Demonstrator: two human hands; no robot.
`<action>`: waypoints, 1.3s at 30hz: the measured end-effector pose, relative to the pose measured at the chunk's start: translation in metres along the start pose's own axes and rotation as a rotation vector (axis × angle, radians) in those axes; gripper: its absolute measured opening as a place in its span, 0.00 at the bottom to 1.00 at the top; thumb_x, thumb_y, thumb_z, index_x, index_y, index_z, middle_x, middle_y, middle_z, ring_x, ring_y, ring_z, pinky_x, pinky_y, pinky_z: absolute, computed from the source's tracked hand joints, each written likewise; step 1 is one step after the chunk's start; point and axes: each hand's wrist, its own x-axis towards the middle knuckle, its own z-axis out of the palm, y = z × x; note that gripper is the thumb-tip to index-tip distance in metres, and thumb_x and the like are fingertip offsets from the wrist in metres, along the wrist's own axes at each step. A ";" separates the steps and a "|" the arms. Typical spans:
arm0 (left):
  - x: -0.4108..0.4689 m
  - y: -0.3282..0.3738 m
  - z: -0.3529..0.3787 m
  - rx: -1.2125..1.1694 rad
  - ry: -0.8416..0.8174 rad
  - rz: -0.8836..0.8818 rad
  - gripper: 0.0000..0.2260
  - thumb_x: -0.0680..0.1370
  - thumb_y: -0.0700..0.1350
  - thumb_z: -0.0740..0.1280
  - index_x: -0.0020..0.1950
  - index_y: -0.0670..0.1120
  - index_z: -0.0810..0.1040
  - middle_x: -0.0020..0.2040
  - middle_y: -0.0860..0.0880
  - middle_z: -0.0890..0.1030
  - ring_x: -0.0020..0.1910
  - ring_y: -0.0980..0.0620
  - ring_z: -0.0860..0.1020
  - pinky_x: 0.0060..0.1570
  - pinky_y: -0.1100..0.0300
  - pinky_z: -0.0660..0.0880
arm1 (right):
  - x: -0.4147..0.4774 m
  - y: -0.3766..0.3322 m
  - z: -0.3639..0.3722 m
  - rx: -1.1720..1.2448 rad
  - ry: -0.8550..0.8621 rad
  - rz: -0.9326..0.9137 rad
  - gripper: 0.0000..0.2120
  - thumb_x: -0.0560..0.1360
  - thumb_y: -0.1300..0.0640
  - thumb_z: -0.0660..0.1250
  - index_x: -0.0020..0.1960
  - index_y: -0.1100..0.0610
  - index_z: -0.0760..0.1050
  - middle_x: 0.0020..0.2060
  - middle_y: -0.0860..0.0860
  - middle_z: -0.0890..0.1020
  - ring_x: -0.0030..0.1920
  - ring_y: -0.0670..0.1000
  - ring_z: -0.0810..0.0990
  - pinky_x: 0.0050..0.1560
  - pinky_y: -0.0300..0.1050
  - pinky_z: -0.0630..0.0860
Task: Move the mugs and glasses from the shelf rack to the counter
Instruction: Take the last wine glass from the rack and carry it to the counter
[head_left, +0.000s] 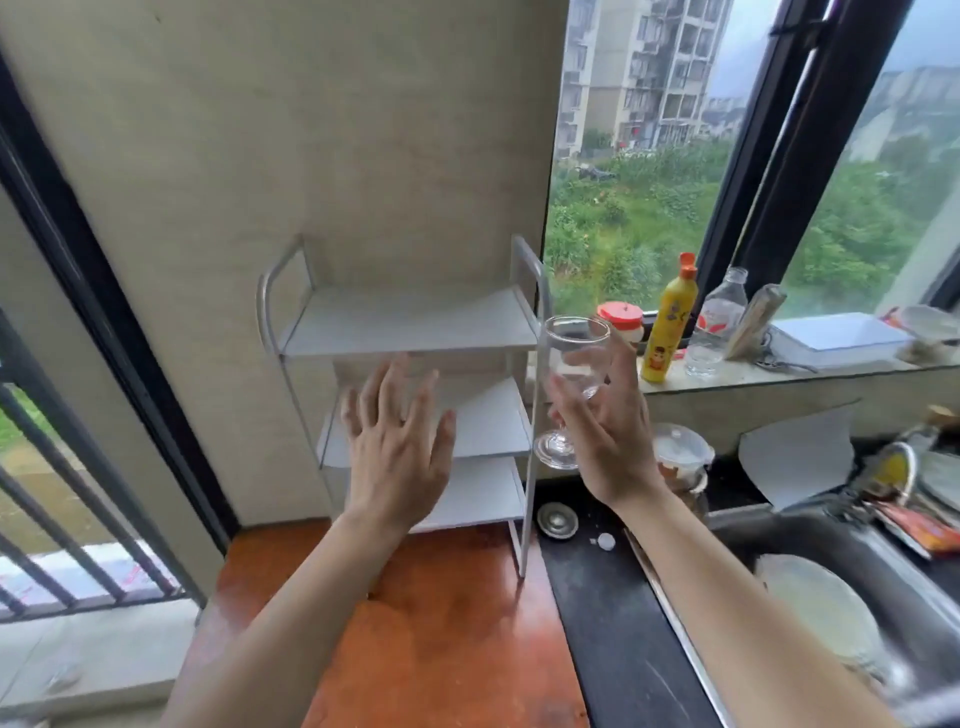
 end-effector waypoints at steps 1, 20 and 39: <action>-0.014 0.011 0.011 -0.034 -0.033 0.010 0.21 0.81 0.53 0.59 0.70 0.45 0.72 0.73 0.38 0.67 0.73 0.37 0.64 0.71 0.34 0.57 | -0.015 0.011 -0.011 -0.033 0.011 0.037 0.28 0.76 0.45 0.66 0.73 0.52 0.64 0.53 0.48 0.79 0.46 0.57 0.82 0.48 0.54 0.79; -0.109 0.428 0.060 -0.308 -0.405 0.698 0.26 0.81 0.57 0.55 0.73 0.43 0.71 0.72 0.38 0.71 0.70 0.36 0.70 0.66 0.40 0.66 | -0.255 0.000 -0.403 -0.317 0.689 0.308 0.26 0.70 0.44 0.70 0.66 0.39 0.66 0.57 0.40 0.78 0.58 0.46 0.79 0.56 0.49 0.80; -0.380 0.908 0.061 -0.440 -0.657 1.211 0.29 0.82 0.64 0.46 0.81 0.51 0.56 0.82 0.43 0.54 0.79 0.42 0.53 0.75 0.41 0.55 | -0.565 -0.052 -0.796 -0.610 1.292 0.407 0.27 0.70 0.54 0.73 0.61 0.35 0.67 0.55 0.46 0.76 0.43 0.40 0.82 0.38 0.37 0.80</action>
